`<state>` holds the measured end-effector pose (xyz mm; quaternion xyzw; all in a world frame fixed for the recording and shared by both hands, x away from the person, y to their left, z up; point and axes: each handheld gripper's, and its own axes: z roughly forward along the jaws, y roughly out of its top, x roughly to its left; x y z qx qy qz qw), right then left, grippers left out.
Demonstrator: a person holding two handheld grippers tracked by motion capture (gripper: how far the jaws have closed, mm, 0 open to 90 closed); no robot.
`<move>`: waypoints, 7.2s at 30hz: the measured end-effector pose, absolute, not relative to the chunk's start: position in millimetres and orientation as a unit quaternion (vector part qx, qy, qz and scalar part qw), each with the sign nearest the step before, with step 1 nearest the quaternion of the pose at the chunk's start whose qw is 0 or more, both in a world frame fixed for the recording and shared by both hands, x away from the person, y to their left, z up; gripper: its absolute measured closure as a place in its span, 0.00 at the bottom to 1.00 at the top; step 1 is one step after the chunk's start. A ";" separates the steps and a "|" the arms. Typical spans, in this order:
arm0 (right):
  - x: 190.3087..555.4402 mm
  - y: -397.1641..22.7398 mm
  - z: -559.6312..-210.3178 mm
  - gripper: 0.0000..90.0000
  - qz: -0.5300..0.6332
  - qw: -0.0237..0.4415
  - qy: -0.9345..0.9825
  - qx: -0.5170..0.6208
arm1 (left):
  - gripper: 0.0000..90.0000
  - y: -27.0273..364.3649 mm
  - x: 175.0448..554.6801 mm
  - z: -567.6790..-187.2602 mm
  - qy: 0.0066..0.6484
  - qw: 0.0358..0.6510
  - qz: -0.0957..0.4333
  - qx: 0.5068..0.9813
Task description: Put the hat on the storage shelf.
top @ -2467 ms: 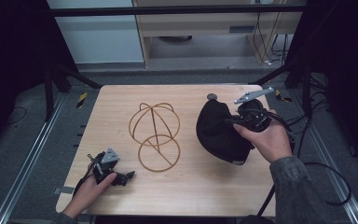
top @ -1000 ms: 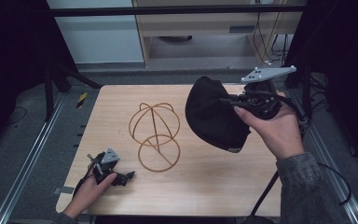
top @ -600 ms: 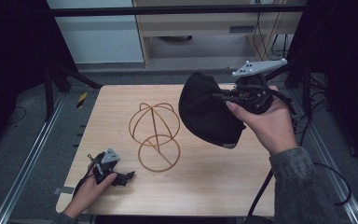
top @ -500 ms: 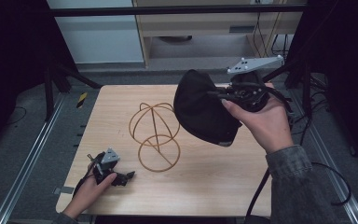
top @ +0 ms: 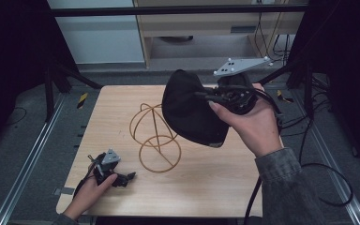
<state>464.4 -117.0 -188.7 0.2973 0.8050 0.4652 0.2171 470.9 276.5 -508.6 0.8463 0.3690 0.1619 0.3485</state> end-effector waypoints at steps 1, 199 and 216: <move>464.4 -117.0 -188.7 0.87 0.465 0.217 0.805 0.297 | 0.00 276.5 470.9 -508.6 0.369 0.348 0.162 0.846; 493.0 -46.2 -246.7 0.07 0.416 0.188 0.839 0.297 | 0.00 276.8 470.9 -508.6 0.366 0.349 0.162 0.847; 478.0 -100.4 -270.3 0.19 0.409 0.205 0.827 0.328 | 0.00 276.8 470.8 -508.7 0.366 0.349 0.161 0.848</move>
